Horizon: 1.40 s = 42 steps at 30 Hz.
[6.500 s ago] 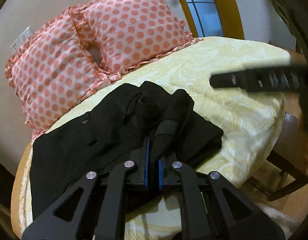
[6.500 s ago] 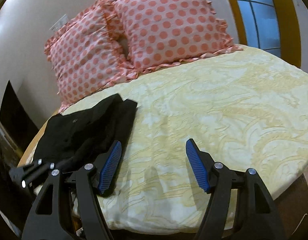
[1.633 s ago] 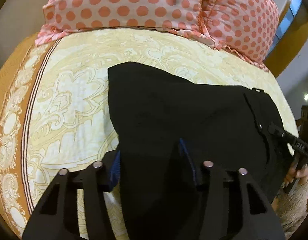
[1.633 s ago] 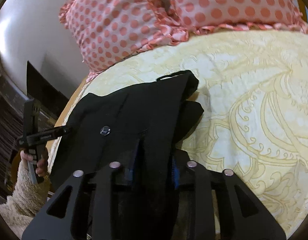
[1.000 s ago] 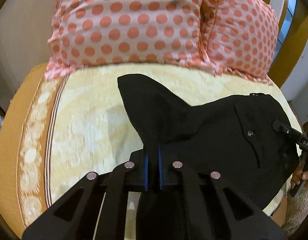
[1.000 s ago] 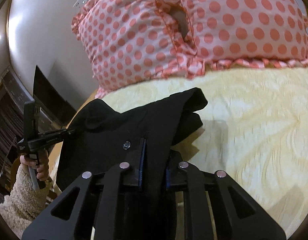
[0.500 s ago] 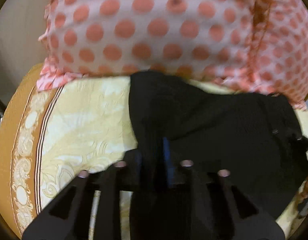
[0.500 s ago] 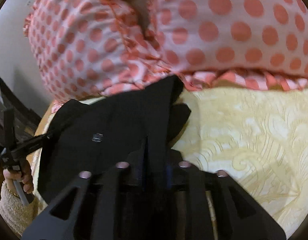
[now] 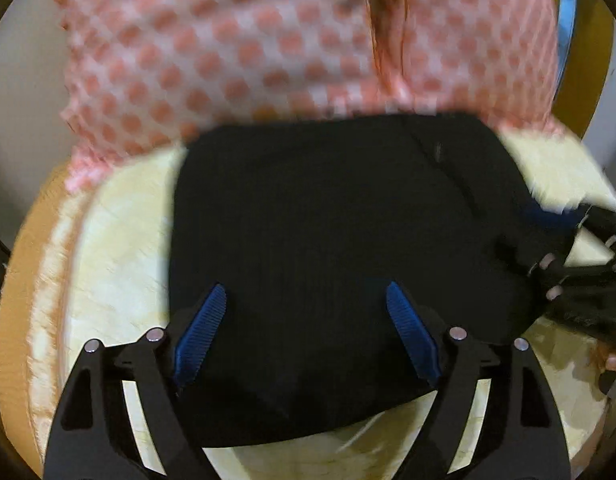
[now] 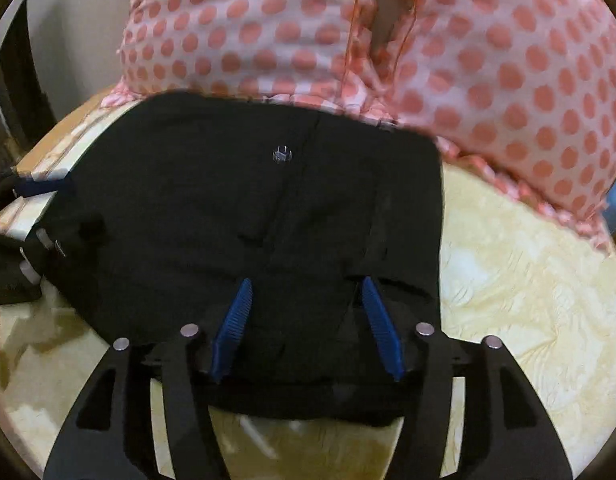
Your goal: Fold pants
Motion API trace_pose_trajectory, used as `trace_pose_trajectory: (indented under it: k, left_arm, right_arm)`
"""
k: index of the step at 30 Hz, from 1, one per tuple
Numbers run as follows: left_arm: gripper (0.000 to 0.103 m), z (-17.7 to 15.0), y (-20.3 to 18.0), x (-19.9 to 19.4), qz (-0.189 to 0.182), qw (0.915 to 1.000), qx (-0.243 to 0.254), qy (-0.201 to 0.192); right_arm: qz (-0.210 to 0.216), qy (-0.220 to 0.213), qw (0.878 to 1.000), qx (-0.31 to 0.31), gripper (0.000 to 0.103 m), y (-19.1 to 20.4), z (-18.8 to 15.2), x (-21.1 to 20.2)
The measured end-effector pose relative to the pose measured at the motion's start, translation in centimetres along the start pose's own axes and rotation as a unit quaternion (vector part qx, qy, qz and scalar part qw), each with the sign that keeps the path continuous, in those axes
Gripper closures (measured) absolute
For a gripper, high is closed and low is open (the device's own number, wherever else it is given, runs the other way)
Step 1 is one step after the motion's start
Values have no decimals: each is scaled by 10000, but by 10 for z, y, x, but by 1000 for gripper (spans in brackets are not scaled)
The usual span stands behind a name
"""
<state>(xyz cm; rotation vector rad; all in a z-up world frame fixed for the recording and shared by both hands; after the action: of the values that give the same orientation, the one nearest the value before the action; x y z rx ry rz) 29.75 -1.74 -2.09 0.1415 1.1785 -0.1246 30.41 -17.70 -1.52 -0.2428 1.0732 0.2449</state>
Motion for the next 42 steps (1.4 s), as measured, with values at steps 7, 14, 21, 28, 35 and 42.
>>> trace_pose_trajectory:
  k: [7, 14, 21, 28, 35, 42]
  left_arm:
    - [2, -29, 11, -35, 345, 9980, -254, -462]
    - [2, -104, 17, -55, 469, 9965, -515, -460]
    - [2, -136, 11, -46, 339, 9973, -593, -263]
    - [2, -138, 9, -41, 311, 9974, -608, -225]
    - [2, -140, 15, -38, 282, 9967, -738, -198]
    - [2, -139, 16, -36, 160, 9963, -816, -212]
  right_arm:
    - [-61, -466, 9961, 741, 1, -7, -28, -62]
    - [-102, -414, 9958, 809, 1, 28, -87, -71]
    - [-130, -127, 9963, 842, 1, 51, -115, -57]
    - [-145, -41, 9948, 1003, 1, 49, -121, -53]
    - [-127, 48, 9944, 1052, 1, 46, -123, -50]
    - [-96, 15, 9952, 975, 1, 52, -127, -47]
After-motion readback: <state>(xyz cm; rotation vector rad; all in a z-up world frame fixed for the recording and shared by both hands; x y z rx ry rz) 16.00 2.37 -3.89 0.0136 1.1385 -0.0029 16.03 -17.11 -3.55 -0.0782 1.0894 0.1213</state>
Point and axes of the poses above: each gripper's, at about its wrist camera, not at the fingertips, and x roughly the way its jaws point, y to its left, z to its top, the point moved 7 cm from there along x, roughly the way its jaws point, and after that the axes turned 12 degrees about y, right-handed, at the moved point
